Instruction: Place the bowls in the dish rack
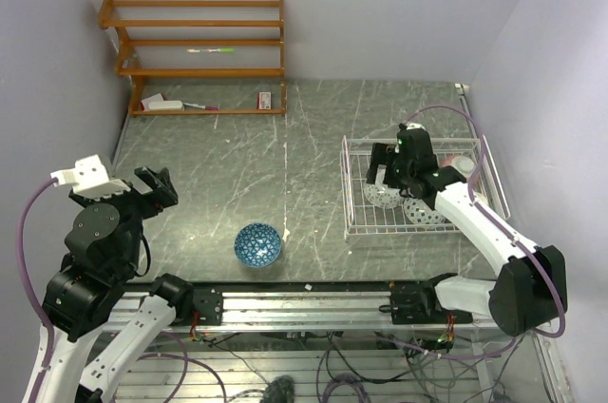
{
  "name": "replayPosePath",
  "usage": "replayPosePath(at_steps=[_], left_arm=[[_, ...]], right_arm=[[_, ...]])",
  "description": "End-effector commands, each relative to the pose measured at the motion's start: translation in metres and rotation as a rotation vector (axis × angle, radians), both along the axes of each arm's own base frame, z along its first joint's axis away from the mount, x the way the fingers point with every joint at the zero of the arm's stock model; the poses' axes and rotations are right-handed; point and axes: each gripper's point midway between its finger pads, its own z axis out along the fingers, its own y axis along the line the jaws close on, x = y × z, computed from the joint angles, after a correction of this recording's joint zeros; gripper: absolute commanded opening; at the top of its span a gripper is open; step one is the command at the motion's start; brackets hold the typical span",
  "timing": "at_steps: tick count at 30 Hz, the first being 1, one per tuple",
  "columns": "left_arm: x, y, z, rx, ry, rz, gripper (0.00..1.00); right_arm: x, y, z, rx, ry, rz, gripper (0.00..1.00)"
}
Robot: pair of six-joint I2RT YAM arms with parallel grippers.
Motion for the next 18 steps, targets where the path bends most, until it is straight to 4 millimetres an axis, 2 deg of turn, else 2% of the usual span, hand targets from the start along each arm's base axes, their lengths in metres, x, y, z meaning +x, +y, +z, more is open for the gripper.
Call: replayPosePath(at_steps=[1, 12, 15, 18], left_arm=[[-0.005, 0.006, 0.005, -0.012, -0.026, 0.021, 0.99], [-0.002, 0.004, 0.002, -0.007, -0.017, 0.016, 0.99], [-0.002, 0.004, 0.001, -0.004, -0.015, 0.019, 0.99], [-0.001, 0.004, -0.001, 0.002, -0.011, 0.021, 0.99]], right_arm=[[-0.006, -0.027, -0.005, -0.153, 0.028, -0.082, 1.00], [-0.002, -0.022, -0.018, -0.153, 0.047, -0.056, 0.86], [0.002, -0.020, -0.020, -0.150, 0.048, -0.054, 0.74], [0.005, -0.018, -0.022, -0.146, 0.047, -0.054, 0.68]])
